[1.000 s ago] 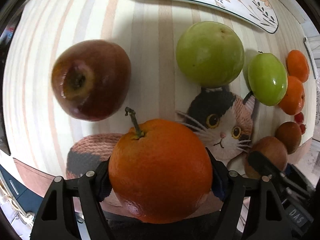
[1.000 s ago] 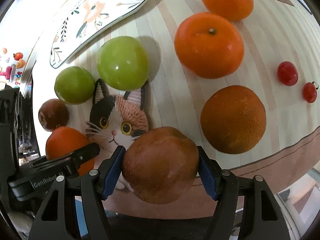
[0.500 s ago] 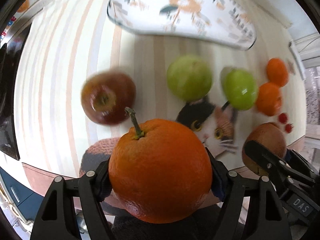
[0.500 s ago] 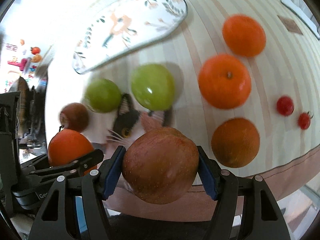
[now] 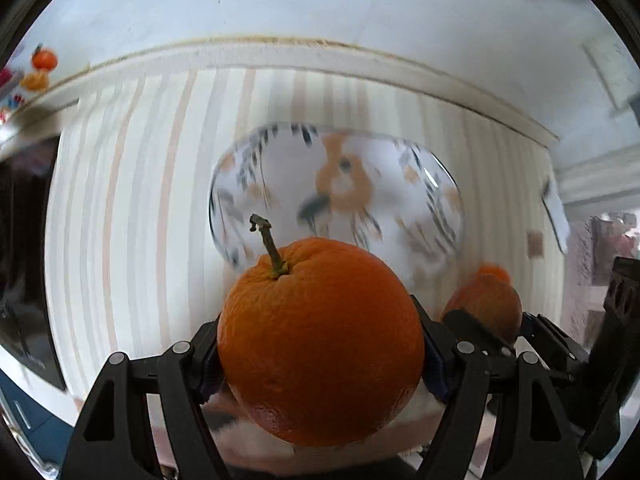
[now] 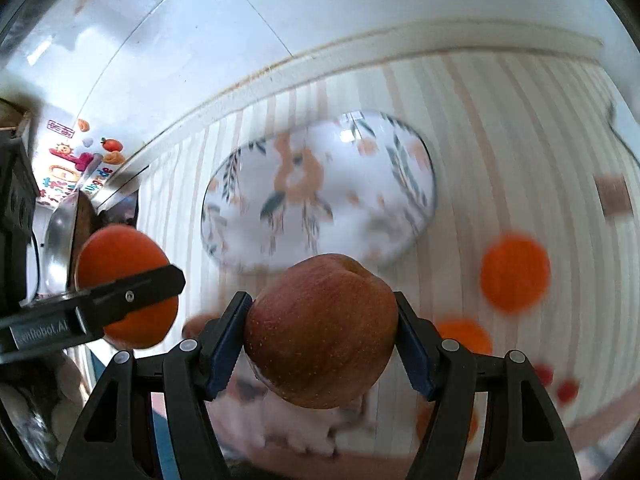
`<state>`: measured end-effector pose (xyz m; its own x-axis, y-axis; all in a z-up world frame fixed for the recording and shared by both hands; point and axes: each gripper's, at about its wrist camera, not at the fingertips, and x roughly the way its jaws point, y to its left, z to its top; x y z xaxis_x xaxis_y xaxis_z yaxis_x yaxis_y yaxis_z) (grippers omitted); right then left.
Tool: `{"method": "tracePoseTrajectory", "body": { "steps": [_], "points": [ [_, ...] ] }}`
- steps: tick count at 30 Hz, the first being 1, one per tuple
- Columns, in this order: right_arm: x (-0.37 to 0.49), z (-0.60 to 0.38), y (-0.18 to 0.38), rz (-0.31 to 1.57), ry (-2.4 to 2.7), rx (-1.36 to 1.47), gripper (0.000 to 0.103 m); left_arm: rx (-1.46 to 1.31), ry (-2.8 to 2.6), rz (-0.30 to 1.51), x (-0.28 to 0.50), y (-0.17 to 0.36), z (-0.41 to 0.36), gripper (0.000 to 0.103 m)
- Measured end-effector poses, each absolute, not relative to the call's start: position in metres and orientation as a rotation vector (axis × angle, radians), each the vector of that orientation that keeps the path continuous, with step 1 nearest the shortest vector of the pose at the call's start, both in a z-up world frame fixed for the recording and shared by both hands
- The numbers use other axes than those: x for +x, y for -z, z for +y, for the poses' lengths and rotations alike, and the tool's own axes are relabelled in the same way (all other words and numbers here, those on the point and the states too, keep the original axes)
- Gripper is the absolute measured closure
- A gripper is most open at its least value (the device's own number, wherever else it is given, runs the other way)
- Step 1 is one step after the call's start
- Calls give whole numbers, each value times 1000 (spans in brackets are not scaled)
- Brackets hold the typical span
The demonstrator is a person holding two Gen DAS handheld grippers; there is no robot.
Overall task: Organize fruits
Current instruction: 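Carry the orange and red apple onto the floral plate and release both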
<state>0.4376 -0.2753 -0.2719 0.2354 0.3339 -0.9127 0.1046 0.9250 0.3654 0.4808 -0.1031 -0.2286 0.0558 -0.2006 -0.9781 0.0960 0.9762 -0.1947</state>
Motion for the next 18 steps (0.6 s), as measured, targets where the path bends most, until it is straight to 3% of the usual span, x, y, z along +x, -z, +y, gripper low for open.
{"method": "tracePoseTrajectory", "body": {
  "steps": [8,18],
  "points": [
    [538,-252,328,1438,-221,240,32,-118,174,1637,565,303,-107,28],
    [573,-239,359,1535,-268,118,32,-100,158,1721,583,334,-107,28]
  ]
}}
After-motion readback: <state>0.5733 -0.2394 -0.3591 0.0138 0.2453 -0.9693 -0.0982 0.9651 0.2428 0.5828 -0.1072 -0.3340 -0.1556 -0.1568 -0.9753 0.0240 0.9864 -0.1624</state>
